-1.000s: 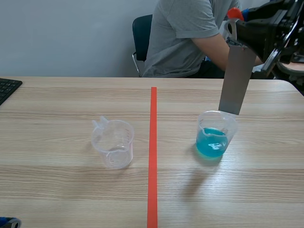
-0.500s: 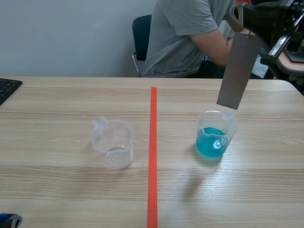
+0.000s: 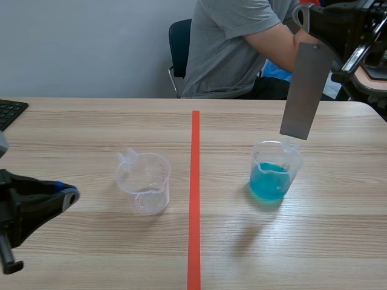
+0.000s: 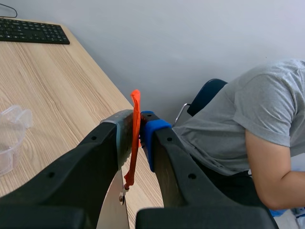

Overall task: Do the redox reaction experiment.
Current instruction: 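Raise the plate and point at it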

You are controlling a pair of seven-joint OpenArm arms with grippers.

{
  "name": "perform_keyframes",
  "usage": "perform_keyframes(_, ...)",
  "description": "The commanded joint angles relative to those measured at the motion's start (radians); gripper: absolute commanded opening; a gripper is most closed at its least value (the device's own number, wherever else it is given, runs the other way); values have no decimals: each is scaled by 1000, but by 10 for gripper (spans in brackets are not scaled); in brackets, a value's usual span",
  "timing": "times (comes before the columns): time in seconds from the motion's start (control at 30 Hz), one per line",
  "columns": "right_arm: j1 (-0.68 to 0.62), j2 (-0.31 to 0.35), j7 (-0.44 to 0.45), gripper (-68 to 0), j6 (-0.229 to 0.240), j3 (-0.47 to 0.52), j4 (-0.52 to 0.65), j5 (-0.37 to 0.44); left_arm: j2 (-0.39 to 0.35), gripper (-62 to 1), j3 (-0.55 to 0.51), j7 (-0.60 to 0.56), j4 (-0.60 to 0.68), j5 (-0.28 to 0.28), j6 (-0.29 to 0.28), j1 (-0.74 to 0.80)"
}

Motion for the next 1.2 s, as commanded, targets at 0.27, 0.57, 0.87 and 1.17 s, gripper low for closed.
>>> perform_keyframes(0.27,15,16,14,-660,6,12,15,16,81,-565,410,44,-5,9,19,-469)
perform_keyframes(0.57,15,16,14,-660,6,12,15,16,301,-565,684,126,-157,28,103,-775)
perform_keyframes(0.87,15,16,14,-660,6,12,15,16,518,-565,790,126,-383,46,133,-937)
perform_keyframes(1.17,15,16,14,-660,6,12,15,16,676,-565,829,143,-532,47,138,-1014)
